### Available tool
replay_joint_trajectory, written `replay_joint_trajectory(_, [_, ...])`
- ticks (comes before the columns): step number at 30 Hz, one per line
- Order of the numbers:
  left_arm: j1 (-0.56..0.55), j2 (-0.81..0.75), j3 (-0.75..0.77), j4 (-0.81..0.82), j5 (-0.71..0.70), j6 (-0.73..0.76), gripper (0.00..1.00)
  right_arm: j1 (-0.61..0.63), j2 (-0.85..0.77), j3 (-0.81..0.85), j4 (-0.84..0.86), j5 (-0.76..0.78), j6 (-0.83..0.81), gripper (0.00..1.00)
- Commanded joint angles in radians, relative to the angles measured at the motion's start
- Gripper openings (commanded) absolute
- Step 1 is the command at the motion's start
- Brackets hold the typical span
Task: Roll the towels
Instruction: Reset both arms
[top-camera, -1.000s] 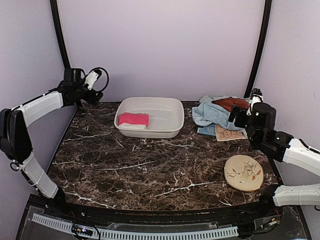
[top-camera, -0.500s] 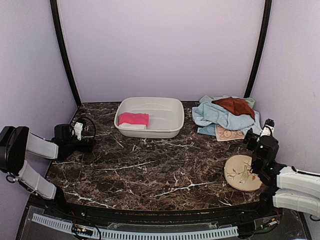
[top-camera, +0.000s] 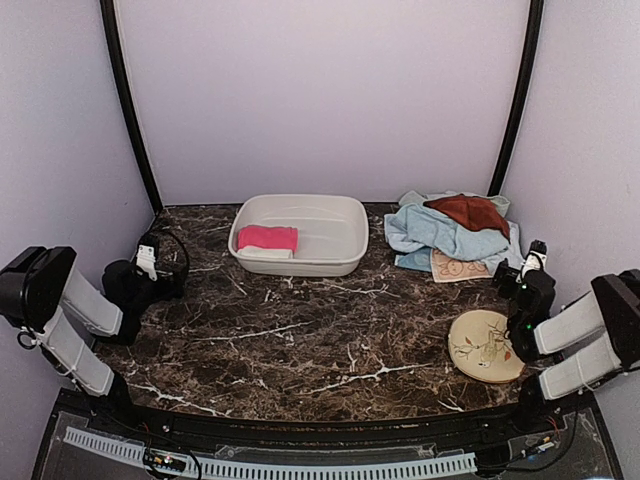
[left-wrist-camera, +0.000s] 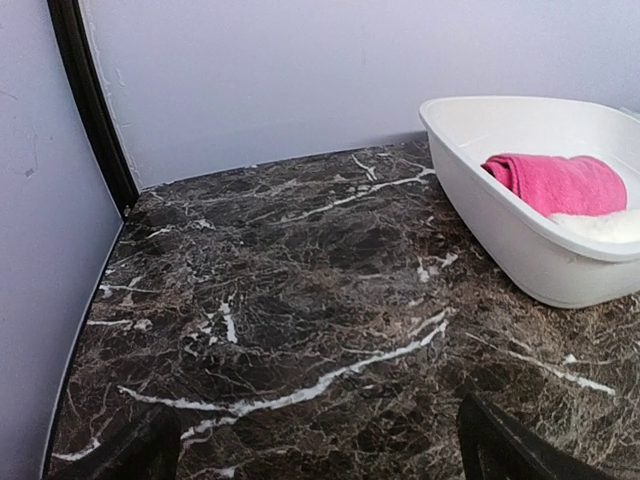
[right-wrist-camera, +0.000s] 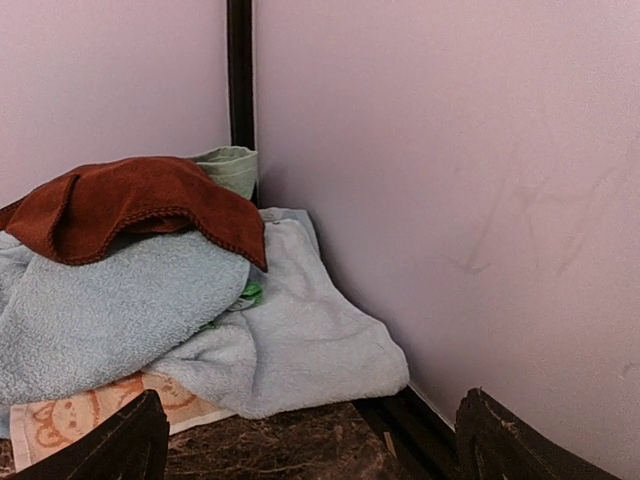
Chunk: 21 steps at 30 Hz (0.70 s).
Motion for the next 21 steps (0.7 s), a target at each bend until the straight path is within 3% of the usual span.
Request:
replay_joint_trajectory(1, [0.002,-0.011,0.046,0.028,-0.08,-0.042,0.99,-0.062,0.18,0.076,0.212,-0.327,-0.065,1.0])
replay_joint_trajectory(3, [0.001,-0.007,0.043,0.039,-0.078,-0.04,0.99,-0.077,0.264,0.082,0.316,-0.456,-0.095,1.0])
replay_joint_trajectory(8, [0.002,-0.006,0.043,0.04,-0.078,-0.04,0.99,-0.124,0.237,0.153,0.123,-0.459,-0.034,1.0])
replay_joint_trajectory(21, [0.002,-0.004,0.041,0.048,-0.079,-0.04,0.99,-0.126,0.25,0.152,0.151,-0.464,-0.035,1.0])
